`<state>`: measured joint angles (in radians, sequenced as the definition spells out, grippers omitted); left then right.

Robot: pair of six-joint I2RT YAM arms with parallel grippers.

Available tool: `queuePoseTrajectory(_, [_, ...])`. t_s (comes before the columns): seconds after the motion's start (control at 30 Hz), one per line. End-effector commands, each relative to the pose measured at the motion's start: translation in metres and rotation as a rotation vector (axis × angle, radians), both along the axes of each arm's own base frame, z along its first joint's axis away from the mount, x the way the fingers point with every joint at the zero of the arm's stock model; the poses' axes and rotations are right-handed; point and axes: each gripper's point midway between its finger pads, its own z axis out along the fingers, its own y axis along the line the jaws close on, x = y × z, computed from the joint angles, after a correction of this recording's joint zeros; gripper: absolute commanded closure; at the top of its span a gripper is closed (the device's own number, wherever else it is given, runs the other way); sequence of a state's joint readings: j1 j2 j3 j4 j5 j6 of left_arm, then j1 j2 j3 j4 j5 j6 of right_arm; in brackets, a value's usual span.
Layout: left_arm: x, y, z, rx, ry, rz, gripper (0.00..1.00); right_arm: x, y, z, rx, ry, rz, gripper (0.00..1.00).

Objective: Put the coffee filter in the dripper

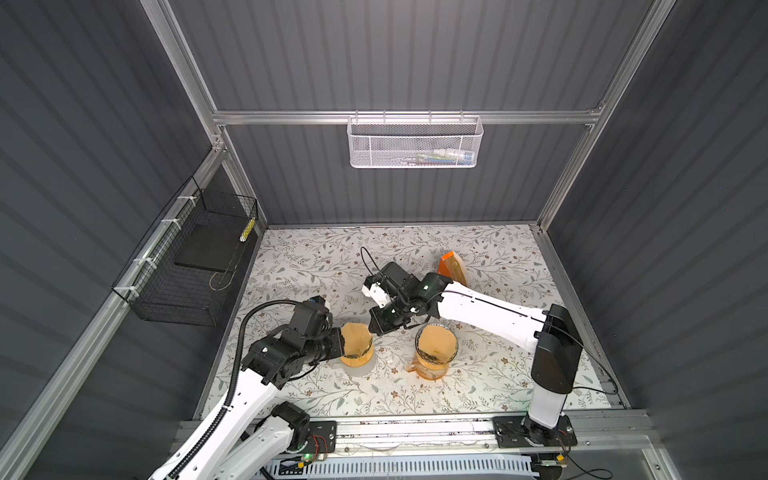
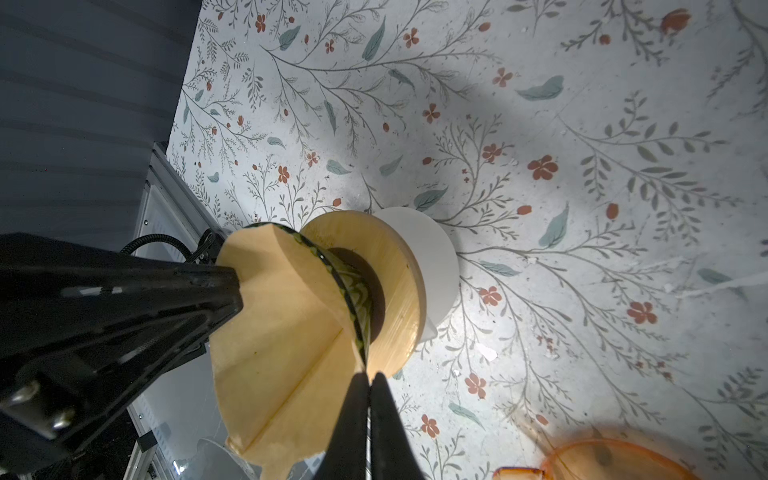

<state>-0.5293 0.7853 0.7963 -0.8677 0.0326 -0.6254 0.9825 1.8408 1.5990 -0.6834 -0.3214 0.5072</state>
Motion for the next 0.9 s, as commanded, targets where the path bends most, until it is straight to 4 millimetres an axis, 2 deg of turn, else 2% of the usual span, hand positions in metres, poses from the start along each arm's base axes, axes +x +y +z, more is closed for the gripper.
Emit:
queuePoseTrajectory(0.0, [0.001,0.000,0.015,-0.011,-0.024,0.007,0.85,0.002,-0.007,0.000,-0.031,-0.024,-0.005,0.92])
queuePoseTrajectory(0.27, [0.004,-0.003,0.034,-0.039,-0.057,0.000,0.85,0.000,-0.005,0.020,0.015,-0.037,-0.005,0.92])
queuePoseTrajectory(0.63, [0.013,-0.010,0.039,-0.047,-0.073,-0.015,0.85,-0.010,-0.003,0.039,0.061,-0.049,0.005,0.91])
queuePoseTrajectory(0.87, [0.024,-0.015,0.038,-0.032,-0.082,-0.025,0.85,-0.024,0.003,0.039,0.075,-0.026,0.023,0.91])
